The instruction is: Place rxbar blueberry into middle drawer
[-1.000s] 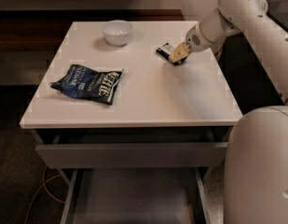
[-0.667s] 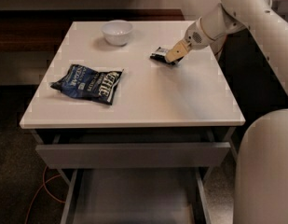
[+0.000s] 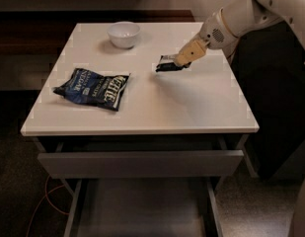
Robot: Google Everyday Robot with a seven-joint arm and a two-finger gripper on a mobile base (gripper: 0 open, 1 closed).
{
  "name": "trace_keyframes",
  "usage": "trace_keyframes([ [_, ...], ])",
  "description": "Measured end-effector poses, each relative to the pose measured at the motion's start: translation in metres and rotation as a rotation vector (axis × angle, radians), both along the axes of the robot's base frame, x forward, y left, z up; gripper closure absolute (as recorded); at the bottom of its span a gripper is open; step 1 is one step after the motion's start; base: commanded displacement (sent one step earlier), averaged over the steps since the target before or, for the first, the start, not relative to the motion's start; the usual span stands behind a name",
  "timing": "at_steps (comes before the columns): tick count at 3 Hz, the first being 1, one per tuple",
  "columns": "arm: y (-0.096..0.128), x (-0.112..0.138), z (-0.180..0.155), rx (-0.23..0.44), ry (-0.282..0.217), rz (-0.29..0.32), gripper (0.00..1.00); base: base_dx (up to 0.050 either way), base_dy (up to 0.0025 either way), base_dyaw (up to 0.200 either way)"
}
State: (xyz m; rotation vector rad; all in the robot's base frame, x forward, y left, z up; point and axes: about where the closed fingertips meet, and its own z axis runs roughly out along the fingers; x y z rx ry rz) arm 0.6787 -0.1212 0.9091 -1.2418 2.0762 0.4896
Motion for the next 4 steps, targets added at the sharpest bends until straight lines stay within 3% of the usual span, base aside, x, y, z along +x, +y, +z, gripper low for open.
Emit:
trace_keyframes([
  [2,0.01,-0.079,0.024,-0.011,-0.011,0.12,1.0,0.0,0.0,0.0],
  [4,0.037,-0.148,0.034,-0.025,-0.002,0.254,1.0,0.0,0.0,0.0],
])
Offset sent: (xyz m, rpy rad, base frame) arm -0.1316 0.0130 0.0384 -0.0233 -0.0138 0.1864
